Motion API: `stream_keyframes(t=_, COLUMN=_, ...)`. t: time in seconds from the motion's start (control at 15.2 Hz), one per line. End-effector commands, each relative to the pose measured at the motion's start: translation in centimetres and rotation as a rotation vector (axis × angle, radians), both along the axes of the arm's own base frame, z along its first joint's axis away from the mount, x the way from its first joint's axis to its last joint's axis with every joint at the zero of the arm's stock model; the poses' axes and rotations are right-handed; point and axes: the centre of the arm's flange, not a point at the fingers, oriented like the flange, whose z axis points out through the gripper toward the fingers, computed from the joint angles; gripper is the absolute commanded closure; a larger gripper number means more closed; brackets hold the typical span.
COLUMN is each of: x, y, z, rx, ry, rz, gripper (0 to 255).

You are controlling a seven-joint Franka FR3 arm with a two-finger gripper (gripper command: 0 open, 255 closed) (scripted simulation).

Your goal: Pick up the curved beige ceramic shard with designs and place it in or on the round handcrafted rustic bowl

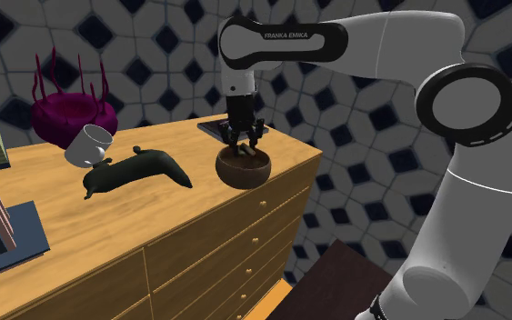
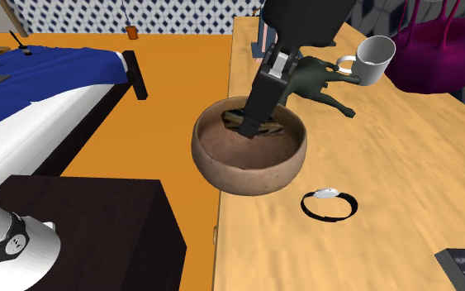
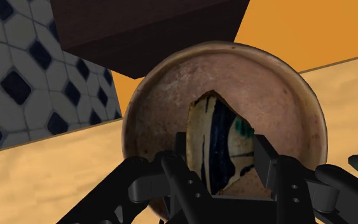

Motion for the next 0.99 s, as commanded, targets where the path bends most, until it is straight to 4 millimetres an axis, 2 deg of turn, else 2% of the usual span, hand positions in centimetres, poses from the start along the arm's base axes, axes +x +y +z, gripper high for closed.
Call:
stream_keyframes(t=0.0, x=0.0, y=0.0, z=0.0, rx=0.0, ry=0.0, rz=0.0, gripper=255)
stream_keyframes(t=0.07, x=0.0, y=0.0, z=0.0, rx=0.0, ry=0.0, rz=0.0, gripper=0)
stream_keyframes(t=0.4, x=0.0, y=0.0, z=0.0, rx=0.0, ry=0.0, rz=0.0, gripper=0)
stream_keyframes(t=0.66, x=1.5, y=0.0, z=4.8, rx=0.0, ry=0.0, rz=0.0, gripper=0)
stream_keyframes(t=0.92, x=1.5, y=0.0, z=4.8, rx=0.0, ry=0.0, rz=0.0, gripper=0)
